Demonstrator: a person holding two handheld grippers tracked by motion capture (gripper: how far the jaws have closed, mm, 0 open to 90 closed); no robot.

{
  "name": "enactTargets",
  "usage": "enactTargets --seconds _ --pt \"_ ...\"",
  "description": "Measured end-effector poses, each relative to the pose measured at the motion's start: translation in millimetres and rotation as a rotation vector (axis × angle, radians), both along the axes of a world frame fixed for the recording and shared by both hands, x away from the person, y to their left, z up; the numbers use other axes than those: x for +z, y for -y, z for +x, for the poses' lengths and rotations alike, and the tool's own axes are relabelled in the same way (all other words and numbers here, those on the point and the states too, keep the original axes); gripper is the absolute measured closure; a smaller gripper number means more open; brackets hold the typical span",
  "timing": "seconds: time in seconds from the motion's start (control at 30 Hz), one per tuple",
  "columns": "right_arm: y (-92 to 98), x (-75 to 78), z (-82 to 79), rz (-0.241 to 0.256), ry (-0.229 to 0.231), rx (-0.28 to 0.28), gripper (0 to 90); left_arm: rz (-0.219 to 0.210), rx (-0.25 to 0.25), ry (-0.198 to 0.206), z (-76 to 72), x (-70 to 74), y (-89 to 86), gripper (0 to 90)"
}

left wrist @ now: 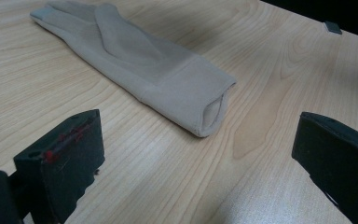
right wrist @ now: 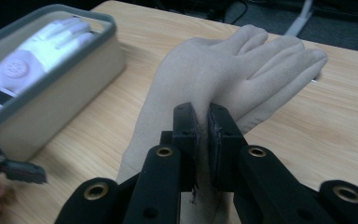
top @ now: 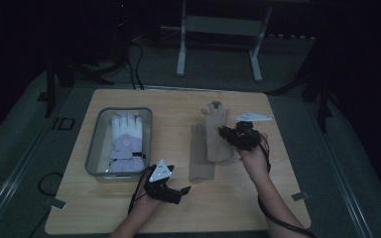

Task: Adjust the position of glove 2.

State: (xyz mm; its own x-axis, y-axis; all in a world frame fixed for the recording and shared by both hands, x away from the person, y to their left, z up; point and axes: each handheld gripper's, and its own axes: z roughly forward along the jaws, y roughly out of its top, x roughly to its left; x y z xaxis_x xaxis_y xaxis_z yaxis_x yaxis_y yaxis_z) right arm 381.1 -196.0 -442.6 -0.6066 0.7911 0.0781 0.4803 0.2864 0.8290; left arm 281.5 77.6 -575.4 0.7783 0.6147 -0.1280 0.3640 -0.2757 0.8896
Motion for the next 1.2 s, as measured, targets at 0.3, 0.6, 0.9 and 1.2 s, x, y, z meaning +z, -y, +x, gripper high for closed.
enactTargets --seconds 0.3,0.6,0.9,1.2 --pt "-25.7 -17.7 -1.2 0.049 -0.022 0.007 82.8 -0.005 -0.001 0.0 -0.3 0.5 -0.3 2.4" --pt "-38.0 -60.5 0.3 0.037 -0.12 0.0 82.8 -0.008 -0.002 -0.002 0.1 0.3 -0.9 2.4" --pt "-38.6 -92.0 -3.1 0.003 -0.176 -0.008 80.7 -0.006 -0.004 -0.001 -0.5 0.7 -0.3 2.4" --pt "-35.6 -107.7 0.2 -0.04 -0.208 0.0 61.9 -0.01 -0.033 -0.013 -0.8 0.4 1.5 2.4"
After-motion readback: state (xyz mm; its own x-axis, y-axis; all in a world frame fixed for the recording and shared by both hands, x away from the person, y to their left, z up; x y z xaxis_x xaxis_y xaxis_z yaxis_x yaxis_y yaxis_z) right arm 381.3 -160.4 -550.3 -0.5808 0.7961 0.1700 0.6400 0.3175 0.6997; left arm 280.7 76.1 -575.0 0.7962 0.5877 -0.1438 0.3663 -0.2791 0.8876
